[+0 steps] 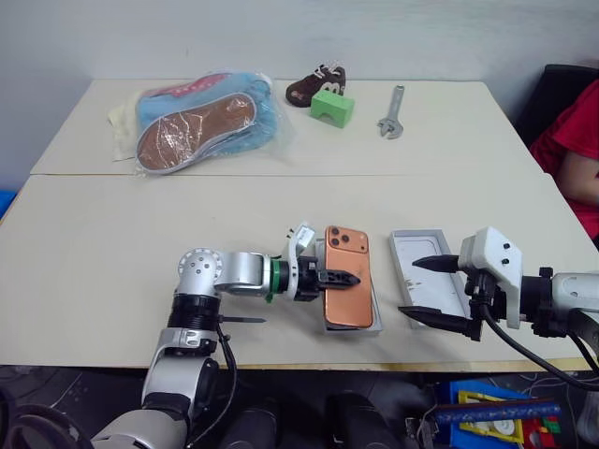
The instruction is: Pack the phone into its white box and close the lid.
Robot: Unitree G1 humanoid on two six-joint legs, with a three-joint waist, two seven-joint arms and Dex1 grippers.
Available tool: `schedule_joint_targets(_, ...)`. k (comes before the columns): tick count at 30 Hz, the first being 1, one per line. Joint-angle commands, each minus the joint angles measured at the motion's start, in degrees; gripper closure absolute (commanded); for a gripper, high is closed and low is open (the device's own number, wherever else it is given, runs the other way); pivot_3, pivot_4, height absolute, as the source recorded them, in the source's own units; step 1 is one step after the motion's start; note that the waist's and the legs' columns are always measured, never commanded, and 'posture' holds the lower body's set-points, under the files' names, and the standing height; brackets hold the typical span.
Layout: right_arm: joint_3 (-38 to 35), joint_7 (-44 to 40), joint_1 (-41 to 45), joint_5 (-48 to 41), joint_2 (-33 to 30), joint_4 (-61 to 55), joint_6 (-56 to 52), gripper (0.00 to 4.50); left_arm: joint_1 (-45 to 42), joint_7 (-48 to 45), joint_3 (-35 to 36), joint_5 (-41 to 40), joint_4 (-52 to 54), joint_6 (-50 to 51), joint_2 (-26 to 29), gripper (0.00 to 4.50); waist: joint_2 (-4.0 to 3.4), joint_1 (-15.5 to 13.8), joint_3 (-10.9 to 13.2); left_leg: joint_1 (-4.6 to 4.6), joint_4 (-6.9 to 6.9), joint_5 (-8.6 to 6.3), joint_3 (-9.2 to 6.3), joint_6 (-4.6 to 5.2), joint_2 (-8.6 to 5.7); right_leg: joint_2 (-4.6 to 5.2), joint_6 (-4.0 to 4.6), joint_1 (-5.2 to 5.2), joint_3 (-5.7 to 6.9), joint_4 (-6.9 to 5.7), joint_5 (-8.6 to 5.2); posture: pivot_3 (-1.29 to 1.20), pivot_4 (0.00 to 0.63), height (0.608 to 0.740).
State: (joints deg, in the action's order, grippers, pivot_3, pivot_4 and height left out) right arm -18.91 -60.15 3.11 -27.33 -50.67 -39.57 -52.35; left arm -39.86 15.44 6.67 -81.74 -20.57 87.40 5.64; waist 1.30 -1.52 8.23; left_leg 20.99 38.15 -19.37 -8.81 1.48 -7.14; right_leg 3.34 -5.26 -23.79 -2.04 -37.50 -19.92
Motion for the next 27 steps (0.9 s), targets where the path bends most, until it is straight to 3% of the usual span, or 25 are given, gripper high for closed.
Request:
schedule_joint_targets(1,-2.62,2.79,-1.55,-1.33,0.00,-2.61,1.39,0.00,-0.84,2.15,1.56,2.73,1.83,-1.13,-1.09,4.39,0.00,-0.11,0.00,0.02,0.00,0.00,0.00,0.00,0.00,0.00,0.00,-0.01,0.00,0.00,0.00,0.00,0.150,0.740)
schedule_joint_targets(8,-2.22,5.64,-3.62,-2.06,-0.69,-2.17,3.23,0.00,-1.06,1.08,3.34,4.03,2.42,0.38,-3.27,4.39,0.02,-0.20,0.01,0.03,0.00,-0.01,0.00,0.01,-0.04,0.02,0.00,-0.01,0.00,0.02,0.00,0.00,0.150,0.740)
schedule_joint_targets(14,-1.36,7.08,-3.78,-2.77,-1.14,-1.60,3.83,0.00,-2.65,-1.42,3.75,6.57,2.06,4.00,-3.44,2.60,0.02,-0.54,0.01,0.03,0.02,-0.01,0.00,0.01,-0.05,0.03,0.00,0.00,0.00,0.02,0.00,0.00,0.150,0.740)
schedule_joint_targets(22,0.57,8.36,-3.86,-2.85,-1.04,-0.84,5.15,0.00,-3.81,-8.92,1.17,3.70,4.05,5.10,-0.43,0.13,0.02,-0.33,0.01,0.01,0.01,0.00,0.00,0.01,-0.04,0.02,0.00,-0.01,0.00,-0.01,0.00,0.00,0.150,0.740)
schedule_joint_targets(27,1.18,8.98,-3.54,-3.23,-0.80,-0.43,5.69,0.00,-4.84,-15.39,-3.59,4.69,7.05,5.10,2.96,0.06,0.02,-0.22,0.01,0.03,0.01,0.00,-0.01,0.01,-0.04,0.02,0.00,-0.02,0.00,-0.01,0.00,0.00,0.150,0.740)
